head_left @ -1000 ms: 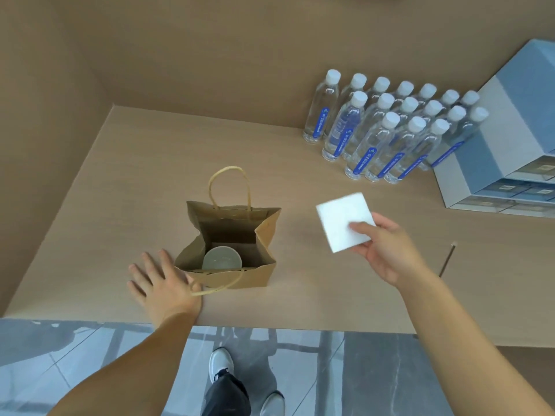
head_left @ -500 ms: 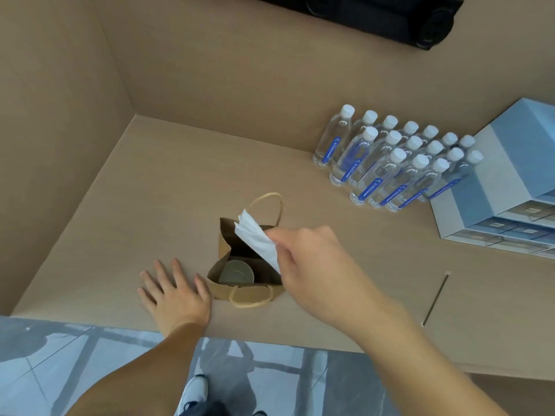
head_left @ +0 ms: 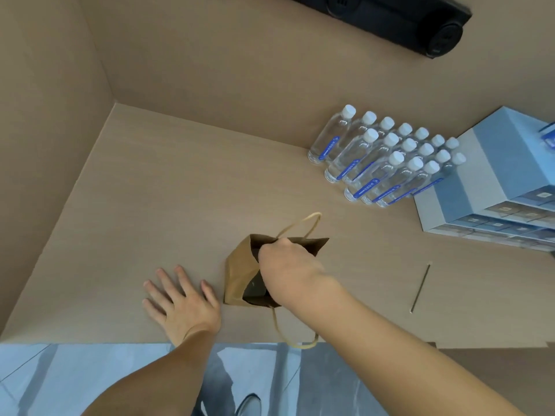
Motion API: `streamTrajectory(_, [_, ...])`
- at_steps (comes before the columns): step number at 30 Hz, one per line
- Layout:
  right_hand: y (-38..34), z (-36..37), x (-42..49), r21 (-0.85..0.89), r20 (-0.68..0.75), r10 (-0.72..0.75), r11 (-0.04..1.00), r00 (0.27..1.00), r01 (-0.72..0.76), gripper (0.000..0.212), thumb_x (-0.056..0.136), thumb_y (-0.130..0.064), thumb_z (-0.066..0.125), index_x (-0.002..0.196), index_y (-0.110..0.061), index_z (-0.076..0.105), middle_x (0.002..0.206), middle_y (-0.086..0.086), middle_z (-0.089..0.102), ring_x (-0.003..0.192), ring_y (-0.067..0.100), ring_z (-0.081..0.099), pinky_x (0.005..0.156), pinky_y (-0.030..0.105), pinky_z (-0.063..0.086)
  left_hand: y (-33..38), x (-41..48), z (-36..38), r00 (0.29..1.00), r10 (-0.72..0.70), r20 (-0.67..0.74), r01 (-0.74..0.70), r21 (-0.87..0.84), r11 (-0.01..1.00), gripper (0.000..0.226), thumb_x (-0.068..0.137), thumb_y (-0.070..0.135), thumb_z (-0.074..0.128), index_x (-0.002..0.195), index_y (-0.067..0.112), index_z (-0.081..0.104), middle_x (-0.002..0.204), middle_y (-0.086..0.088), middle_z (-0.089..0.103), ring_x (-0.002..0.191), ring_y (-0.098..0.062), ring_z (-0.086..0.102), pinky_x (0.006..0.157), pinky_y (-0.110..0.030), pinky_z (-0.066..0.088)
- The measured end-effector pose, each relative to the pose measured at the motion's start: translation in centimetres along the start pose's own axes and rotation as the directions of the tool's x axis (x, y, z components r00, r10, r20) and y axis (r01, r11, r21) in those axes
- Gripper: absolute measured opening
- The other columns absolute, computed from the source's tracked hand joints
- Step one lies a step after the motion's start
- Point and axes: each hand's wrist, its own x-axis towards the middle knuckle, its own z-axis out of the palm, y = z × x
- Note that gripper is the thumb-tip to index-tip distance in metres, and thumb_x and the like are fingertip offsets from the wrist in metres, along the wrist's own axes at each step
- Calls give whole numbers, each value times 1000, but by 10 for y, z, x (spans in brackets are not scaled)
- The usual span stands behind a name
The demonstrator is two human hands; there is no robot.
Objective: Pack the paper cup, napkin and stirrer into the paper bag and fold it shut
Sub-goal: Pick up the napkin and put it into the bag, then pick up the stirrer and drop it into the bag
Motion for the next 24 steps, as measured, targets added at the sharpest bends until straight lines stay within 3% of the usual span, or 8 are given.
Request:
streamTrajectory(4, [-3, 15, 25, 27, 28, 58, 998, 998, -59, 28, 89, 5, 51, 112, -6, 63, 119, 15, 63, 107, 36, 63, 81, 44, 56, -2, 1, 2, 1000, 10, -5, -10, -31, 999, 71, 92, 50, 26, 154, 15, 25, 166, -19, 15, 153, -42, 0, 122, -59, -1])
streamTrajectory(8, [-6, 27, 41, -24, 36, 101, 995, 994, -101, 28, 91, 3, 50, 114, -7, 63, 120, 14, 64, 109, 33, 64, 72, 38, 50, -3, 3, 5, 1000, 11, -5, -11, -41, 999, 71, 92, 48, 29, 154, 15, 22, 166, -20, 13, 153, -41, -2, 119, -50, -15])
streamTrajectory(13, [-11, 13, 25, 41, 65, 78, 996, 995, -81, 28, 92, 0, 50, 117, -7, 61, 124, 17, 59, 112, 36, 61, 83, 43, 54, -5, 3, 9, 999, 35, -28, -36, -56, 998, 71, 93, 47, 29, 155, 14, 19, 166, -19, 11, 153, -43, -1, 120, -54, -8])
streamTrajectory(16, [4, -4, -12, 139, -37, 39, 990, 999, -33, 23, 88, -1, 51, 104, -11, 65, 94, 12, 59, 88, 34, 62, 69, 35, 50, -5, 4, 7, 1000, 23, 13, -23, -38, 999, 71, 93, 48, 27, 156, 15, 17, 166, -18, 10, 153, -43, -1, 119, -50, -15])
streamTrajectory(18, [31, -10, -46, 271, -198, 41, 962, 979, 15, 15, 88, -13, 50, 85, -21, 63, 75, 5, 57, 74, 29, 57, 63, 29, 46, -3, 5, 7, 1000, 22, 20, -21, -49, 999, 71, 93, 48, 28, 156, 15, 17, 166, -19, 10, 153, -43, -1, 120, -51, -13])
streamTrajectory(21, [91, 0, -79, 552, -417, 299, 833, 858, -22, 15, 86, -24, 56, 87, -21, 71, 73, -3, 75, 75, 18, 70, 77, 32, 56, -4, 4, 7, 999, 38, 10, -38, -77, 996, 71, 93, 46, 30, 155, 15, 17, 166, -19, 10, 152, -44, 1, 120, -52, -9])
streamTrajectory(24, [160, 40, -66, 743, -268, 565, 637, 780, -206, 18, 86, -12, 58, 95, -14, 74, 80, 5, 79, 86, 22, 74, 90, 42, 57, -1, 2, 3, 1000, 17, 21, -16, -51, 999, 68, 95, 44, 30, 155, 16, 16, 166, -19, 12, 153, -44, 2, 119, -48, -19])
